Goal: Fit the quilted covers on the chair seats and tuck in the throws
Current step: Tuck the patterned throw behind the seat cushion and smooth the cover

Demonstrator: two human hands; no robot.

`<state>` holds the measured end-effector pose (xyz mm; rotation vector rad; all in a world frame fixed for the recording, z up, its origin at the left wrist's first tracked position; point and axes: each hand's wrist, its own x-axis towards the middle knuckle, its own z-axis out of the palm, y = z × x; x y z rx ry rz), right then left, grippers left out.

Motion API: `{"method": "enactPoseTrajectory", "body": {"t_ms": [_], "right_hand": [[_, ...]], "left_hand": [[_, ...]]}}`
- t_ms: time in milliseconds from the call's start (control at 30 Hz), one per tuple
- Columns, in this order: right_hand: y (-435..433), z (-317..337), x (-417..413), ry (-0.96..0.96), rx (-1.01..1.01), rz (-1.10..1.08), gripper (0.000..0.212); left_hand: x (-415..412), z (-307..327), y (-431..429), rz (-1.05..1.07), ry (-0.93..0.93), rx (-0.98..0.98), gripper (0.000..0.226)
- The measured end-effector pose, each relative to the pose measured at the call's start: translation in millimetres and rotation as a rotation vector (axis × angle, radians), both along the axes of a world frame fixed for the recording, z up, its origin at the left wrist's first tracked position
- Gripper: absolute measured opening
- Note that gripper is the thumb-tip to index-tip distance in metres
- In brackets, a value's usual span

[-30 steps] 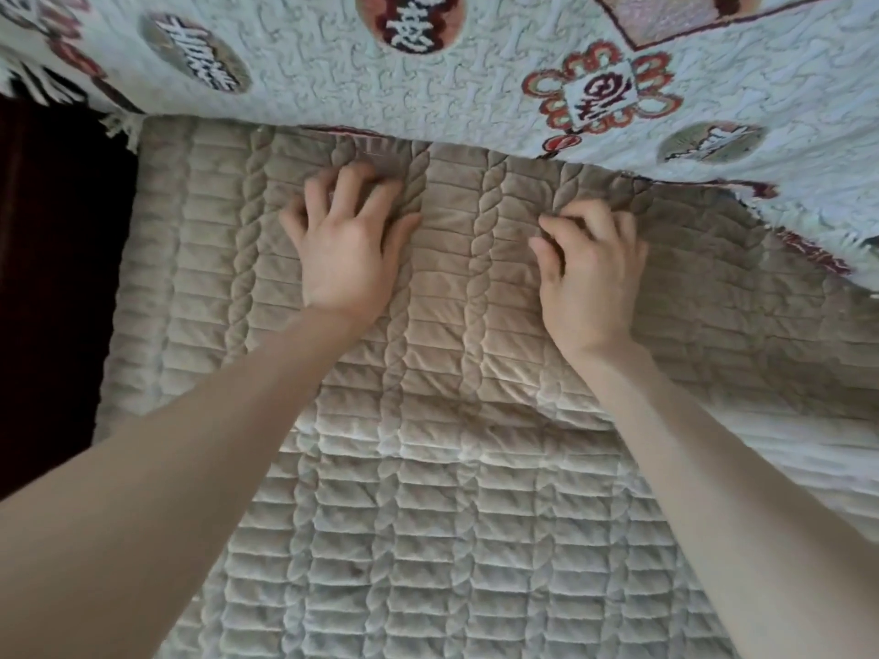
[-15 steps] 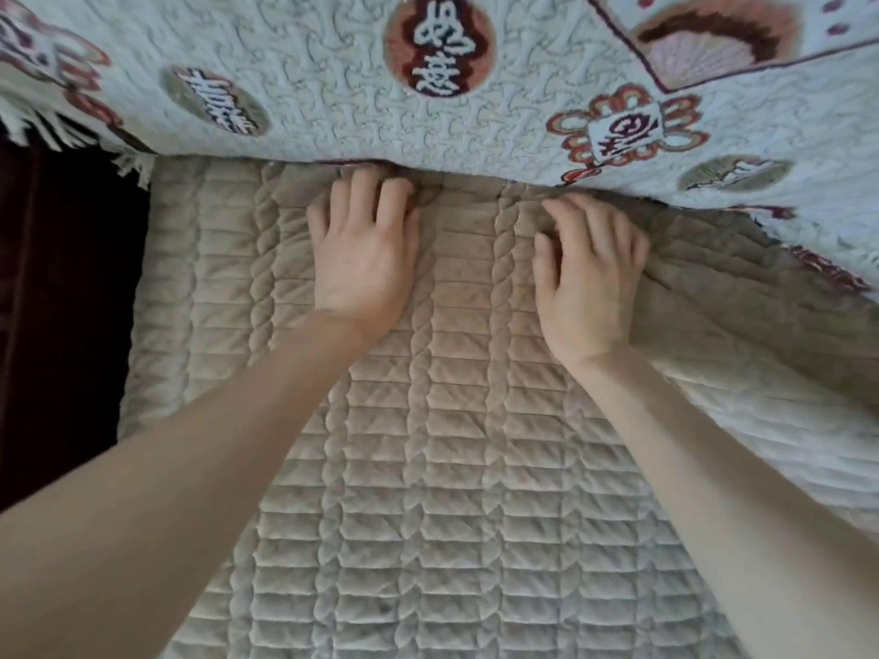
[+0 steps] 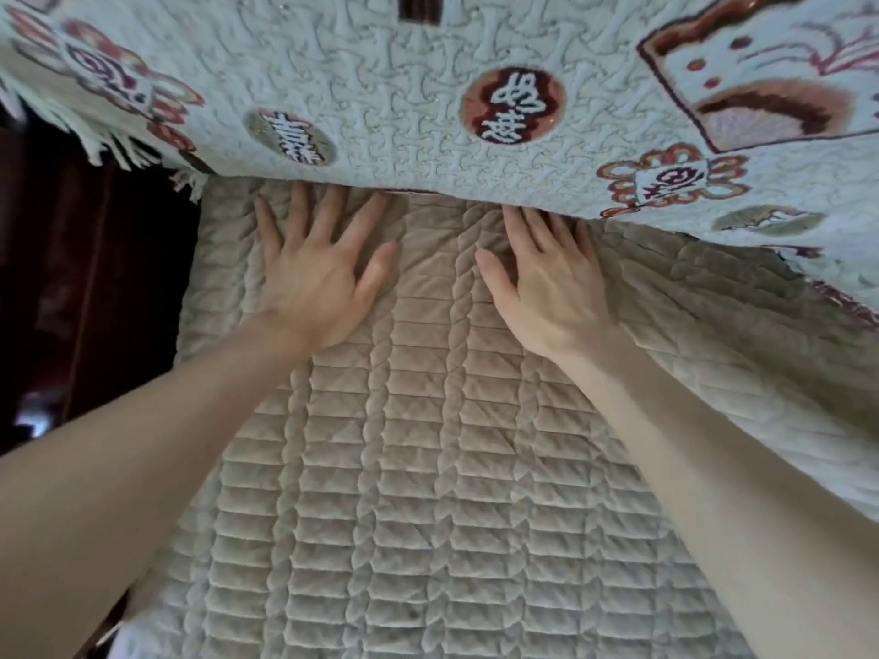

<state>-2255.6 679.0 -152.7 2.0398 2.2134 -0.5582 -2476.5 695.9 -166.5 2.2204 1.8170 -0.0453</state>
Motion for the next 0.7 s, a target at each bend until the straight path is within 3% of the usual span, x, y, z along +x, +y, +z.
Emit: {"method": "enactPoseTrajectory", "body": {"t_ms": [133, 233, 600, 700], "right_hand": [[-6.7, 2.4, -4.0, -0.021, 0.228, 0.003, 0.067], [-10.3, -2.1, -2.8, -0.040, 0.260, 0.023, 0.063], [-3.9, 2.4, -0.7, 0.049, 0.233, 0.108, 0.065], [-3.3, 8.1, 9.6, 0.138, 0.109, 0.186, 0.068]], "left_hand": [[2.8, -0.7, -5.8, 0.058, -0.049, 0.173, 0.056], [13.0, -5.6, -8.2, -0.016, -0.053, 0.250, 0.052], [13.2, -6.9, -5.1, -0.062, 0.031, 0.055, 0.065], [13.8, -3.1, 0.1, -0.066, 0.014, 0.023, 0.070]]}}
